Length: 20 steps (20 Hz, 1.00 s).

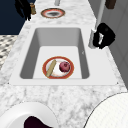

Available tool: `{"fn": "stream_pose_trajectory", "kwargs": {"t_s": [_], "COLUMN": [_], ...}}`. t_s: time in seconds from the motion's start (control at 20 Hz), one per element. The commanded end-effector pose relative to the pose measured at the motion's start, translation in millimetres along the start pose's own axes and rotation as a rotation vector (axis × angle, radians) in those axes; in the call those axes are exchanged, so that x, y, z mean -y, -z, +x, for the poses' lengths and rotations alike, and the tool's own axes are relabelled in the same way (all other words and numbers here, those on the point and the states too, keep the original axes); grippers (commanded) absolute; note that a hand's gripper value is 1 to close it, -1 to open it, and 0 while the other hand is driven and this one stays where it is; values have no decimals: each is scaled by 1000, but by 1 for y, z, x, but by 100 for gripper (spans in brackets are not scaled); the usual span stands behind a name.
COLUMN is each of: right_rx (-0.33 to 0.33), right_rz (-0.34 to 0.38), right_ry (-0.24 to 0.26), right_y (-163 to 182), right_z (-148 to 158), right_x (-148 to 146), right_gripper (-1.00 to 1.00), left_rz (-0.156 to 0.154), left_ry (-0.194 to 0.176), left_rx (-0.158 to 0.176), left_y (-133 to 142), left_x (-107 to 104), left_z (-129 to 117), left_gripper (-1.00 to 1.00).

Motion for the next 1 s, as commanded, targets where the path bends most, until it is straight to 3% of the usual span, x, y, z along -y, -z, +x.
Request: {"fn": "stream_pose_trajectory", "kwargs": {"t_s": [0.0,0.75,0.8,0.85,0.95], "right_rx": [-24,-16,0,13,-8], "right_rz": [-48,-27,15,45,19], "right_ry": [47,66,34,-20,-47], "right_y": [2,5,12,9,3], "right_z": [2,-2,2,5,1], "right_x": [-33,-29,-17,-5,0], "right_gripper": [100,100,-100,-100,-100], "left_rz": [0,0,0,0,0], "left_ry": [0,0,0,0,0], "left_rx": [0,0,0,0,0], "left_y": [0,0,0,0,0], "left_x": [0,0,0,0,0], "left_z": [0,0,0,0,0], "left_gripper": [0,0,0,0,0]}}
